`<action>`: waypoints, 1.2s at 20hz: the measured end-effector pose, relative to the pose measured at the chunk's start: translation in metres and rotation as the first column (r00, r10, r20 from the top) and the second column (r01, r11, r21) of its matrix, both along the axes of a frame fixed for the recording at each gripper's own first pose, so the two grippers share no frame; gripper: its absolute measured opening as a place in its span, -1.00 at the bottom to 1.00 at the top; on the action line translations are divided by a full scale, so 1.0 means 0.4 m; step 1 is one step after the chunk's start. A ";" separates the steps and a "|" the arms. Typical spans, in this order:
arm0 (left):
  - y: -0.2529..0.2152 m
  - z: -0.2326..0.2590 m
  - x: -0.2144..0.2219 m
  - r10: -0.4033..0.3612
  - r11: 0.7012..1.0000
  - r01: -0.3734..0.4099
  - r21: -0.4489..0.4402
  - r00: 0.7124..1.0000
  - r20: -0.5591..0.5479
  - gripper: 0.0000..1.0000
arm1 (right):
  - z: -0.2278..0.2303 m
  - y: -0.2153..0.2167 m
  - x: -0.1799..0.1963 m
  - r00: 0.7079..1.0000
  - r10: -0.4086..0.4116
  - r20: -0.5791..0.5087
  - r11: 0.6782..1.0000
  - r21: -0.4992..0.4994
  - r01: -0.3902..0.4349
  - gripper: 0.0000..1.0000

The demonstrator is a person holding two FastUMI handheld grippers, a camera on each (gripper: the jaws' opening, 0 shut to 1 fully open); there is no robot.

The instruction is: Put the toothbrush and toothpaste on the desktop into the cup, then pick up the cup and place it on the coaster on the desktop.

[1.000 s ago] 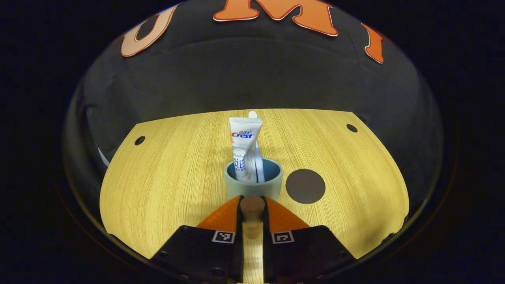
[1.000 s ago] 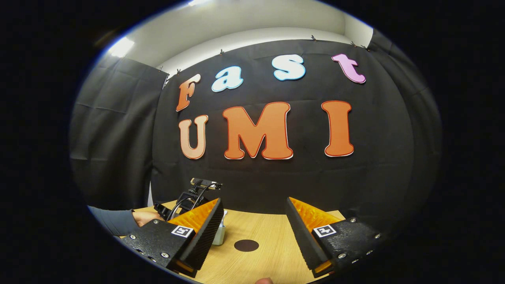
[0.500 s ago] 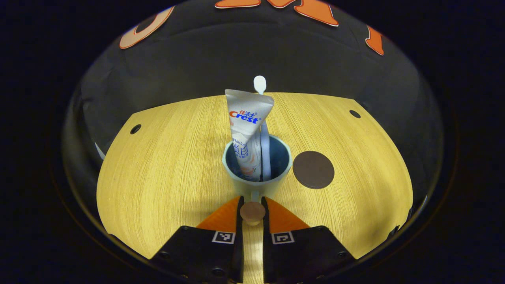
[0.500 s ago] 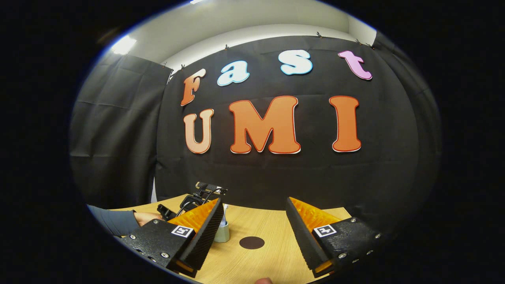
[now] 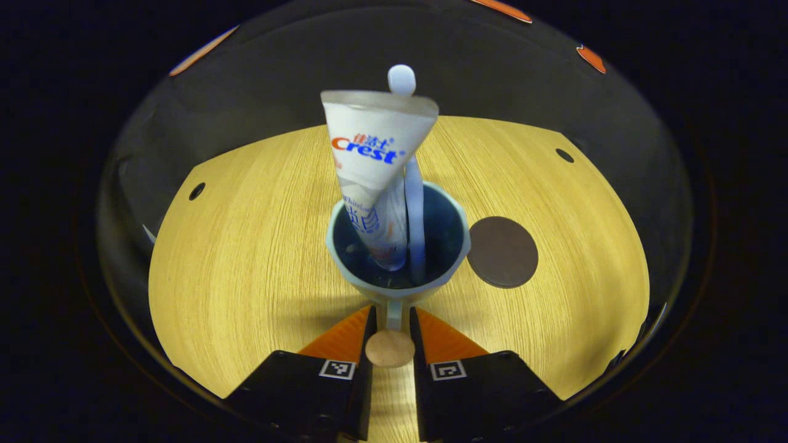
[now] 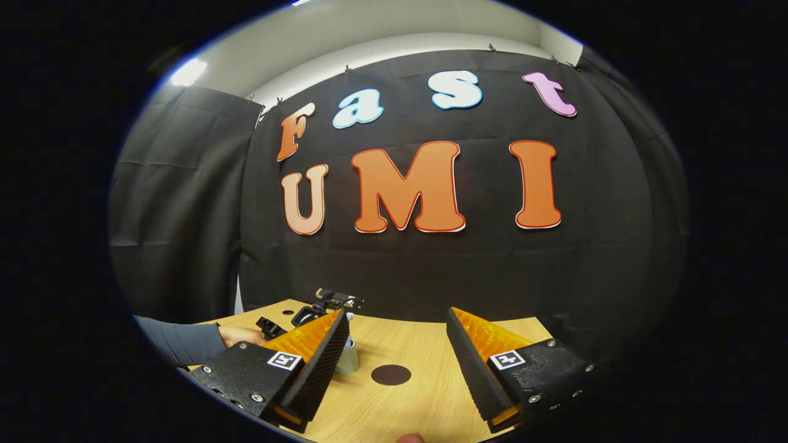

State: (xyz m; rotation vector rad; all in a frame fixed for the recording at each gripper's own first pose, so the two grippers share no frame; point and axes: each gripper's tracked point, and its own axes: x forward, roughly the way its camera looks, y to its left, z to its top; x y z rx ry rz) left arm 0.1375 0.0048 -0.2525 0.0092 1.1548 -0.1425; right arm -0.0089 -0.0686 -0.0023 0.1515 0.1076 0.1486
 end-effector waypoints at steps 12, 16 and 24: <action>-0.008 0.036 0.019 0.039 0.998 -0.035 -0.051 0.997 0.068 -0.58 | -0.035 -0.021 0.013 0.999 -0.020 -0.032 1.000 0.023 0.021 0.90; -0.007 0.029 0.028 0.024 0.998 -0.018 -0.052 0.994 0.106 -0.58 | -0.030 -0.038 0.002 0.999 -0.030 -0.022 0.999 0.014 0.030 0.90; -0.001 0.027 0.037 -0.027 0.997 0.038 -0.073 0.990 0.141 -0.59 | -0.022 -0.056 -0.018 0.999 -0.042 -0.016 0.999 0.008 0.042 0.90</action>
